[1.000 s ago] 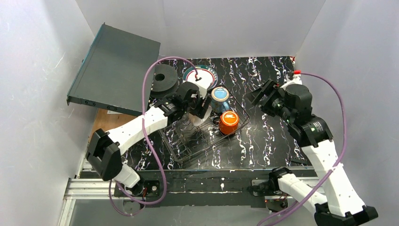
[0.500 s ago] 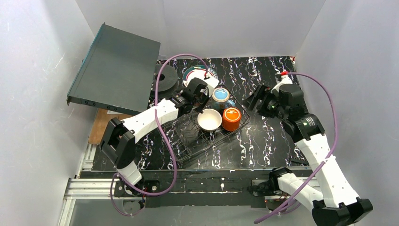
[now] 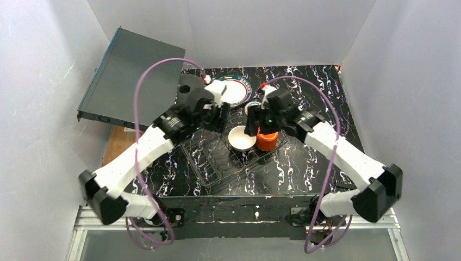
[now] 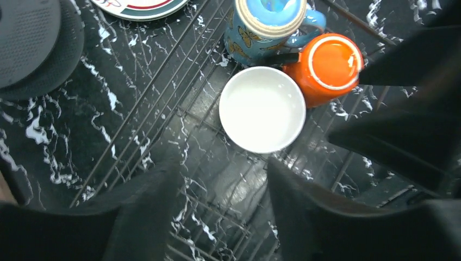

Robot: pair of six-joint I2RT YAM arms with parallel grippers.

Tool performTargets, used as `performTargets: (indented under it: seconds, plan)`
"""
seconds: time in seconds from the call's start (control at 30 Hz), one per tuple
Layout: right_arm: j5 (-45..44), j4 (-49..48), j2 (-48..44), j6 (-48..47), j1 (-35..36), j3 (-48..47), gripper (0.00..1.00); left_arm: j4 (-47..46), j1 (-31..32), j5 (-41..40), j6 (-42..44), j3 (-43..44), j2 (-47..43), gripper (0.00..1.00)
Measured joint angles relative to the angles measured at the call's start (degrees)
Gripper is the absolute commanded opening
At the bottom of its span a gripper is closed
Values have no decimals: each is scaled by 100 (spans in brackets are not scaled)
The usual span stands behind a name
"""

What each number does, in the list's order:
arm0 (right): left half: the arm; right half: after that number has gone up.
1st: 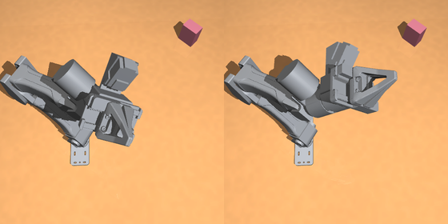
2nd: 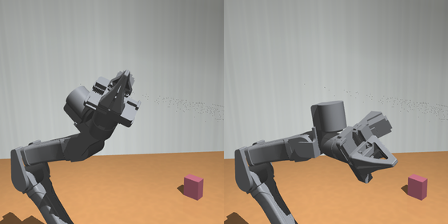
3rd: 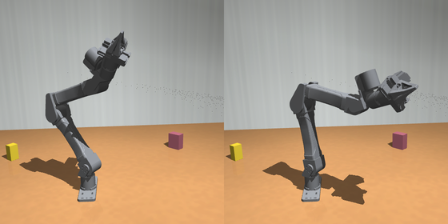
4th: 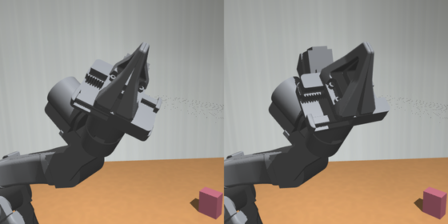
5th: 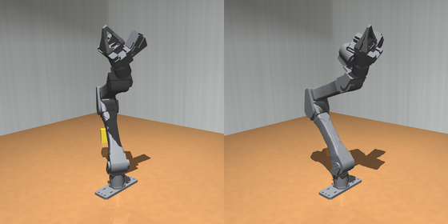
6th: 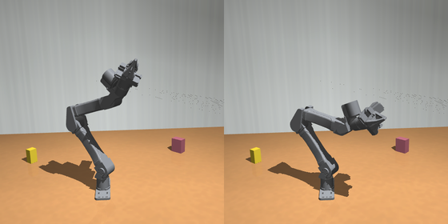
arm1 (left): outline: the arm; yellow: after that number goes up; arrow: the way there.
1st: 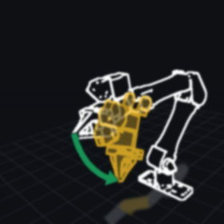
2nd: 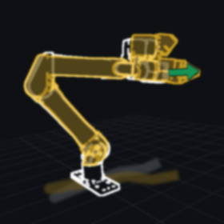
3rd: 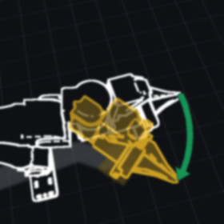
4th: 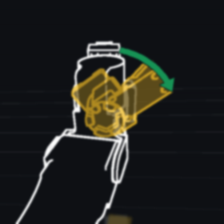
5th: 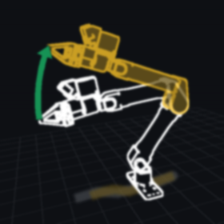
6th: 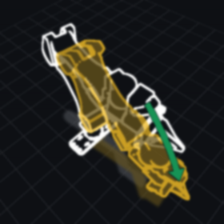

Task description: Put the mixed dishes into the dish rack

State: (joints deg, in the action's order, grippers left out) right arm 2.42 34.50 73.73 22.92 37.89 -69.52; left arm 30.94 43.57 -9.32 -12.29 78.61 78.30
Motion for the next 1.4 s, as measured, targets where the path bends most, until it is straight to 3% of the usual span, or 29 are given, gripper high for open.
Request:
performTargets:
  seconds: [0.07, 0.13, 0.17, 0.37, 0.5, 0.63, 0.77, 1.0, 1.4]
  plan:
    - [-378, 76, 354, 94, 308, -315, 81, 162, -11, -15, -229, -155, -584, 78]
    - [-835, 293, 791, 319, 599, -748, 84, 330, -28, -39, -389, -358, -1167, 95]
    - [-986, 372, 960, 437, 680, -911, 84, 450, -33, -50, -474, -472, -1491, 98]
    - [-1821, 1143, 2085, 1818, 1001, -2157, 84, 1113, -35, -192, -778, -820, -2876, 98]
    - [-2031, 1606, 2782, 2710, 1180, -2846, 69, 1366, -37, -249, -907, -966, -3442, 98]
    - [-2315, 1784, 3401, 2986, 1311, -3174, 56, 1526, -39, -256, -1040, -1165, -3829, 98]
    - [-2601, 1779, 3742, 2649, 1440, -3161, 48, 1668, -39, -245, -1119, -1259, -3956, 98]
    - [-2647, 922, 3416, 1045, 1602, -2076, 46, 1751, -39, -247, -1128, -1390, -4199, 98]
    - [-2280, 149, 2778, -774, 1639, -1222, 51, 1753, -39, -199, -1113, -1414, -4157, 99]
